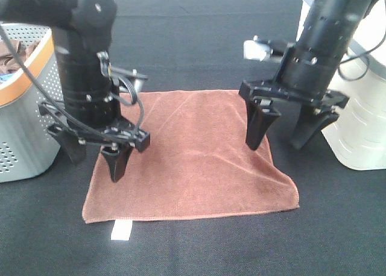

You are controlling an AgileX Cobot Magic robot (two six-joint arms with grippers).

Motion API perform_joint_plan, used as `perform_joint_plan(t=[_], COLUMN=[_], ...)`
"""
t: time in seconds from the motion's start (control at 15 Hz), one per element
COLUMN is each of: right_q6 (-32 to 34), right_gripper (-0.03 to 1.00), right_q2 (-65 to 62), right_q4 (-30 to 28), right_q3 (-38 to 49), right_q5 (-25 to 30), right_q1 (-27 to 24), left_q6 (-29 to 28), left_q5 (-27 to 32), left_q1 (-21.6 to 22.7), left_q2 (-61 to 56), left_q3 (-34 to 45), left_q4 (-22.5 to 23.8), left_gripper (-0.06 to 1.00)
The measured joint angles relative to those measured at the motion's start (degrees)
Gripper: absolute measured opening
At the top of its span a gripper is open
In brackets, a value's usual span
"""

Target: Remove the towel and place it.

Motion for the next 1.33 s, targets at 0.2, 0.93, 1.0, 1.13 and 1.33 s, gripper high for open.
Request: perform_joint_plan(t=[0.2, 0.93, 1.0, 1.13, 1.33], right_q6=[0.23, -2.12, -2.18, -2.18, -2.18], right_gripper=[0.77, 0.77, 0.77, 0.77, 0.77], right_q2=[-3.84, -38.22, -42.00, -48.93, -60.28], right_q4=[2.52, 1.32, -0.17, -2.06, -3.27], right_q3=[0.00, 0.74, 2.35, 7.62, 21.20], right_q5=[0.11, 0.29, 0.29, 0.34, 0.34], right_q1=[0.00, 0.00, 0.00, 0.00, 0.00], left_q6=[0.17, -2.69, -3.27, -4.81, -5.21], left_q5=[0.06, 0.29, 0.29, 0.29, -0.23], left_q1=[0.00, 0.00, 0.00, 0.00, 0.00], left_q2=[-5.50, -44.63, -48.24, -55.41, -68.41], left_q3=[0.00, 3.04, 6.36, 15.07, 32.03], left_q4=[0.00, 4.13, 4.13, 4.13, 4.13], left_gripper=[0.68, 0.68, 0.68, 0.68, 0.68])
